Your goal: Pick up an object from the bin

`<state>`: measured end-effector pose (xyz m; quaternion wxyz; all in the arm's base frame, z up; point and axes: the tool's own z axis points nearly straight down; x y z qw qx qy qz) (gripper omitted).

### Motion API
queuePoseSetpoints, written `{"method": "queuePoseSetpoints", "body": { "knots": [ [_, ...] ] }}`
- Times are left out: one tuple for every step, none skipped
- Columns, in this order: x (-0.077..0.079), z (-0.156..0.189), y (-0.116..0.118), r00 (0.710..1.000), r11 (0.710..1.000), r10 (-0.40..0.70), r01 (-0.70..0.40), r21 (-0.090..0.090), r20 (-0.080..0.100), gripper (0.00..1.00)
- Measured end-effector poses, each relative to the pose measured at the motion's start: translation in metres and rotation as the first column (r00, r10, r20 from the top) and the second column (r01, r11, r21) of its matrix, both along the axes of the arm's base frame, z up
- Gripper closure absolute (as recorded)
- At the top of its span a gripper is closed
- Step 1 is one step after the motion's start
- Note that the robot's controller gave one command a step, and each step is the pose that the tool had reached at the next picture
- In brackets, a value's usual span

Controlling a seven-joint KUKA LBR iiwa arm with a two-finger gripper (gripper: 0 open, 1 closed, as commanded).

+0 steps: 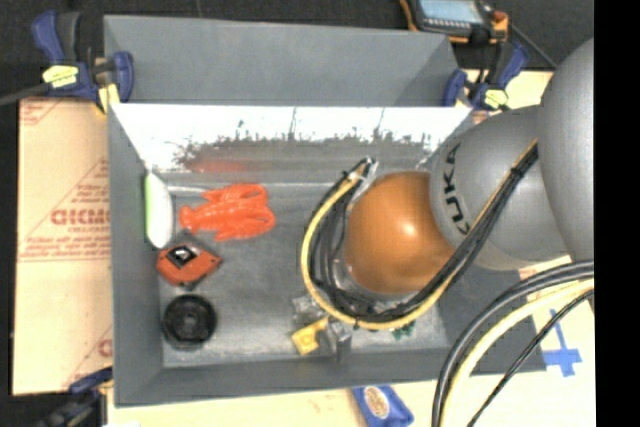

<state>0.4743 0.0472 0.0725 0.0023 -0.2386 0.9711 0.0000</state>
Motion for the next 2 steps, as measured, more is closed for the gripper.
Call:
{"method": "queuePoseSetpoints", "body": {
  "knots": [
    [-0.001, 0.005, 0.0, 1.0, 1.0, -0.001, 0.001, 0.001, -0.002, 1.0],
    [-0.001, 0.023, 0.0, 1.0, 1.0, -0.001, 0.001, 0.0, -0.002, 1.0]
  ]
}}
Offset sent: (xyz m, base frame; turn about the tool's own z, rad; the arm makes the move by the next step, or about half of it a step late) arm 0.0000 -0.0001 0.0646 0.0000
